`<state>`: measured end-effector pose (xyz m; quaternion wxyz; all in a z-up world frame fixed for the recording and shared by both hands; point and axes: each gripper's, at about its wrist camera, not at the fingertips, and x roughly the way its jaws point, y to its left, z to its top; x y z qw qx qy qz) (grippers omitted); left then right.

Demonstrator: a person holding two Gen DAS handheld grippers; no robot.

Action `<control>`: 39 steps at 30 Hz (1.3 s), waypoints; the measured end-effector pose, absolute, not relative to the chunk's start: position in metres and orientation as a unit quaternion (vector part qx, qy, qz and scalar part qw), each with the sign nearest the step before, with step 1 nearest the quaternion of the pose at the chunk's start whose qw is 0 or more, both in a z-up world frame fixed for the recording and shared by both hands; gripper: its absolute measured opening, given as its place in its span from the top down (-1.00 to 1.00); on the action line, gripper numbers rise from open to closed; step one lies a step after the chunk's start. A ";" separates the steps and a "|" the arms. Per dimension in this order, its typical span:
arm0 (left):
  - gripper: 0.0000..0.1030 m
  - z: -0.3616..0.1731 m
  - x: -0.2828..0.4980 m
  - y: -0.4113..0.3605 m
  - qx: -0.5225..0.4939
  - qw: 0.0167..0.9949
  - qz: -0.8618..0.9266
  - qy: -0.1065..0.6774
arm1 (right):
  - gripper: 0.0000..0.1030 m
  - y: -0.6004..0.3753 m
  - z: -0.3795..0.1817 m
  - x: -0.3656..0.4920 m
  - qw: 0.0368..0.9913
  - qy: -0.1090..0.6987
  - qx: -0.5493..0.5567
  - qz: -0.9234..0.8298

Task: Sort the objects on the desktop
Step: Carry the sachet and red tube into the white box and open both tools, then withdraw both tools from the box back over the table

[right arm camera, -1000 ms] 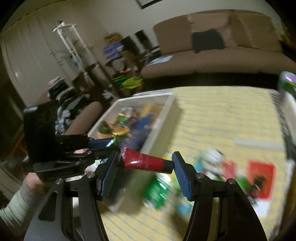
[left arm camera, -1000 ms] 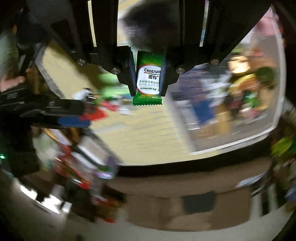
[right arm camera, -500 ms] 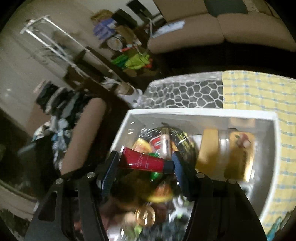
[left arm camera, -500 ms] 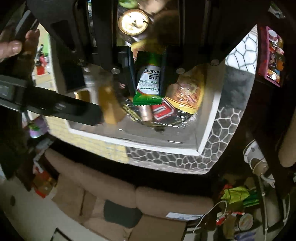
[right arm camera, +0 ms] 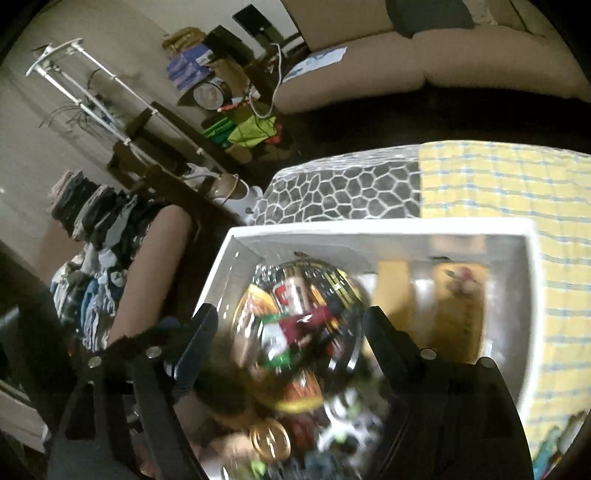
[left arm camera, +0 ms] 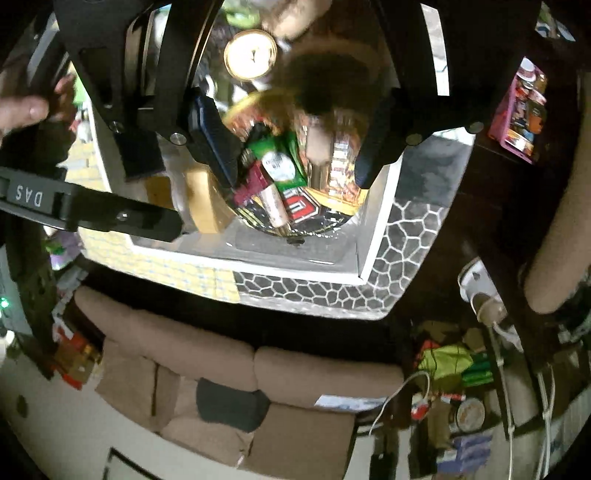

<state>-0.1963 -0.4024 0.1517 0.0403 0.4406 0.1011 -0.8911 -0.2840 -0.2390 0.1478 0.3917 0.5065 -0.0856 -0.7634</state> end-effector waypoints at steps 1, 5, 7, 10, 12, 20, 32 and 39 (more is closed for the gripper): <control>-0.22 0.157 -0.189 -0.397 0.437 0.039 -0.894 0.094 | -0.62 -0.232 0.151 -0.279 0.391 -0.077 0.505 -0.766; -0.33 0.175 -0.150 -0.365 0.423 0.032 -0.903 0.063 | -0.62 -0.197 0.174 -0.248 0.388 -0.032 0.474 -0.790; -0.38 0.180 -0.132 -0.348 0.421 0.029 -0.905 0.051 | -0.62 -0.182 0.184 -0.229 0.385 -0.007 0.457 -0.802; -0.56 0.187 -0.105 -0.327 0.410 0.024 -0.910 0.052 | -0.62 -0.162 0.195 -0.198 0.370 0.031 0.431 -0.822; -0.74 0.194 -0.083 -0.312 0.389 0.020 -0.919 0.056 | -0.62 -0.150 0.205 -0.176 0.353 0.057 0.413 -0.837; -0.99 0.227 -0.025 -0.258 0.348 0.007 -0.936 0.052 | -0.77 -0.097 0.234 -0.105 0.322 0.091 0.368 -0.868; -1.00 0.239 0.017 -0.182 0.358 -0.038 -0.931 0.065 | -0.99 -0.013 0.234 -0.053 0.303 0.077 0.367 -0.876; -1.00 0.207 0.026 -0.128 0.371 -0.066 -0.924 0.074 | -0.99 0.063 0.208 -0.043 0.276 0.061 0.376 -0.883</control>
